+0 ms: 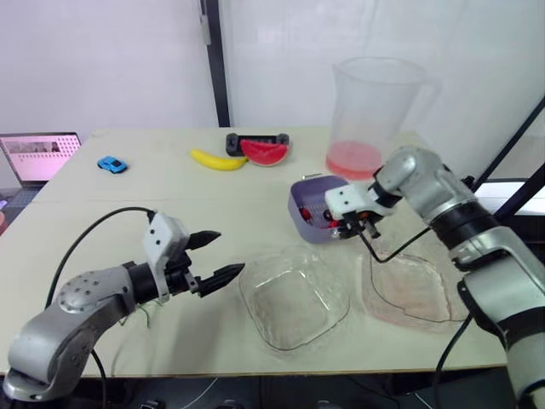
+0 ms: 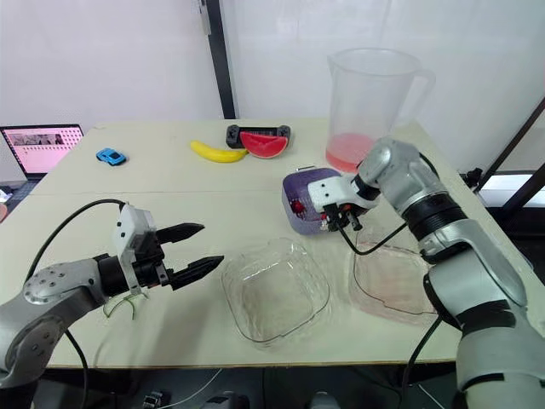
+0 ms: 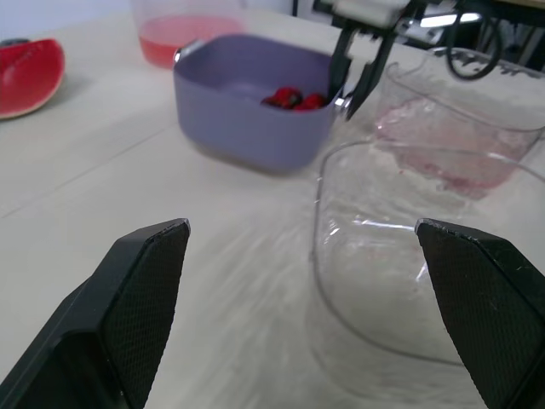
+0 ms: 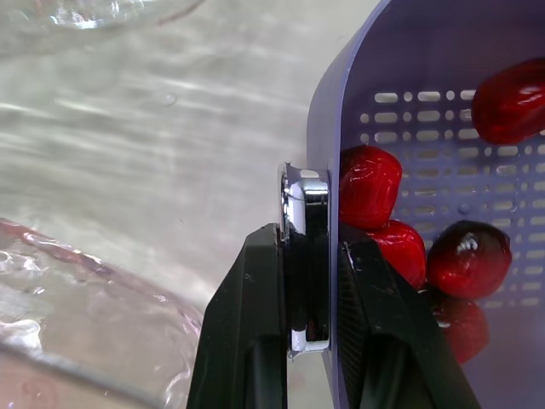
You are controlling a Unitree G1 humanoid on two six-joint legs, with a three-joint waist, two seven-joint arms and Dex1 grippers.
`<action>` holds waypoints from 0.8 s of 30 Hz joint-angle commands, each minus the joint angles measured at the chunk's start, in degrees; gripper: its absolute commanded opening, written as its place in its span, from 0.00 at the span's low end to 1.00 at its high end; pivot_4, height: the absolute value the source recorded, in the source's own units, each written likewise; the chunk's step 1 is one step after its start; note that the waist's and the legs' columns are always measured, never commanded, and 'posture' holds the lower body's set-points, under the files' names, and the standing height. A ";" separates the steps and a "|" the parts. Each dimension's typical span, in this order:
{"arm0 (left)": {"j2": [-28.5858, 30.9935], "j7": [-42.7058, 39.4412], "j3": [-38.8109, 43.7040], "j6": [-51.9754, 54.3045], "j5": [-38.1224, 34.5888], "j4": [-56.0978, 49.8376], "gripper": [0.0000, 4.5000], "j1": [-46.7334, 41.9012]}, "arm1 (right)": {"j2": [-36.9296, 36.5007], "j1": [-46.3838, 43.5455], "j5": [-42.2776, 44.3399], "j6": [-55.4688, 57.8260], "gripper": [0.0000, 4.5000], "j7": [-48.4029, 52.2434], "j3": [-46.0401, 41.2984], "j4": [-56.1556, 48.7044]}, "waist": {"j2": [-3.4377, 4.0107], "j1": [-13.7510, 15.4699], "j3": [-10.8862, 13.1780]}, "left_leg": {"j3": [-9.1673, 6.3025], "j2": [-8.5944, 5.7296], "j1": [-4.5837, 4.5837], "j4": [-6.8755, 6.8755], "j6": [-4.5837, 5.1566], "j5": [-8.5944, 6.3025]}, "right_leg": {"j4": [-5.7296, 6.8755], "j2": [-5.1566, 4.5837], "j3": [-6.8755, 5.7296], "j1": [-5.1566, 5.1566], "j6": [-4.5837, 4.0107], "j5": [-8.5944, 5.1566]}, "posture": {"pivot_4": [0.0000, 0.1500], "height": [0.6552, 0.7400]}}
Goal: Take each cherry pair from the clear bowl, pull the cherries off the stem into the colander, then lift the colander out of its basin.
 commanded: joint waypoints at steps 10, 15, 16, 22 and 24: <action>1.07 4.57 4.62 0.02 -4.02 -2.19 1.00 1.35 | 2.01 -5.62 -0.85 -1.03 0.57 1.33 -5.45 5.64 | 0.01 -0.08 -0.01 | 0.01 0.01 0.23 -0.08 -0.02 0.01 | 0.05 0.08 0.05 0.12 -0.04 0.02 | 1.00 1.00; 1.25 3.73 4.76 -0.91 -4.74 0.78 1.00 -0.51 | -2.24 -8.02 5.75 6.01 0.99 4.15 -12.12 1.37 | 0.02 0.04 0.00 | 0.01 0.01 0.21 -0.13 -0.04 0.02 | 0.05 0.08 0.05 0.08 -0.04 0.02 | 1.00 1.00; 1.74 3.61 4.58 -2.87 -2.15 2.99 1.00 -1.20 | -4.41 -6.80 8.46 6.23 0.99 4.15 -14.89 0.10 | 0.02 0.09 -0.01 | 0.01 0.01 0.21 -0.14 -0.04 0.01 | 0.04 0.08 0.05 0.09 -0.04 0.02 | 1.00 1.00; 5.88 0.67 3.33 -9.21 6.37 15.24 1.00 -3.21 | -11.26 0.95 23.08 11.44 0.99 -2.17 -34.66 -2.35 | 0.02 1.15 0.00 | 0.07 -0.05 0.25 -0.14 0.01 -0.01 | -0.07 0.11 0.04 0.19 -0.09 0.05 | 1.00 1.00; 6.27 -0.45 3.07 -12.19 8.78 17.52 1.00 -1.92 | -14.27 5.74 24.55 8.06 0.99 -8.00 -40.83 -1.25 | 0.01 1.20 -0.01 | 0.11 -0.03 0.25 -0.16 0.01 -0.01 | -0.06 0.11 0.07 0.15 -0.09 0.05 | 1.00 1.00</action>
